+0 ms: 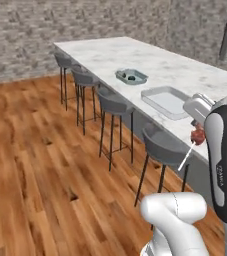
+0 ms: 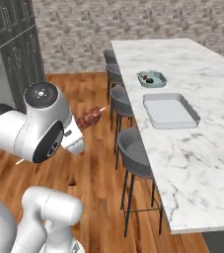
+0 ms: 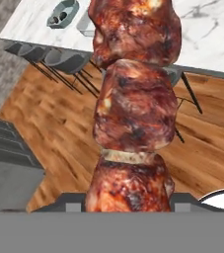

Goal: Place the cold items (mushroom and squash) from the fridge in one tupperware on the dining counter. Place the warm items (kebab skewer and hot dog) in the stove area in another tupperware.

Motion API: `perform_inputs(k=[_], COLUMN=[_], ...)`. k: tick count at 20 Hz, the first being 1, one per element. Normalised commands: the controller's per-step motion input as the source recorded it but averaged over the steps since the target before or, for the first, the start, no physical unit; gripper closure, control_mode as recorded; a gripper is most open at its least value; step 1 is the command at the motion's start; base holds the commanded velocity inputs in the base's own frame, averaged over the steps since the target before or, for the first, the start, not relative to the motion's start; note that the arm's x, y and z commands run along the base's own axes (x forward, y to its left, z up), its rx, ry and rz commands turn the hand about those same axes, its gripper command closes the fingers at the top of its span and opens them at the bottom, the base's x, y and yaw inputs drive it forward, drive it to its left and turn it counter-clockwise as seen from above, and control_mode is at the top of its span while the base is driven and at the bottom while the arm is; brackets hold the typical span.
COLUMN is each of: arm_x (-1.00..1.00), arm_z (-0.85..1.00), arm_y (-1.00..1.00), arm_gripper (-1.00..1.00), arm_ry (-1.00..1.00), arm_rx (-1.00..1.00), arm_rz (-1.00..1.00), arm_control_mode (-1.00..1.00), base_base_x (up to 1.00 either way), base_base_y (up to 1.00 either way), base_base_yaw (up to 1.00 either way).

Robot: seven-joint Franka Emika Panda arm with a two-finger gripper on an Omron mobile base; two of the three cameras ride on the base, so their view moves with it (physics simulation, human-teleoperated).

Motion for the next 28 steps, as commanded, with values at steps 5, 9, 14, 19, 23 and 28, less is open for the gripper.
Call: perform_inputs(k=[5, 9, 14, 19, 23, 28], arm_x=[0.0, 0.0, 0.0, 0.0, 0.0, 0.0], arm_z=[0.0, 0.0, 0.0, 0.0, 0.0, 0.0], arm_y=[0.0, 0.0, 0.0, 0.0, 0.0, 0.0], arm_gripper=[1.0, 1.0, 1.0, 1.0, 1.0, 1.0], arm_ry=[0.0, 0.0, 0.0, 0.0, 0.0, 0.0], arm_rx=[0.0, 0.0, 0.0, 0.0, 0.0, 0.0], arm_rz=[0.0, 0.0, 0.0, 0.0, 0.0, 0.0], arm_control_mode=[1.0, 1.0, 1.0, 1.0, 1.0, 1.0], base_base_x=[0.26, 0.3, 0.34, 0.46, 0.53, 0.62], base_base_y=[0.58, 0.65, 0.66, 0.69, 0.77, 0.83], base_base_yaw=[-0.63, -0.66, -0.68, -0.66, -0.61, -0.57])
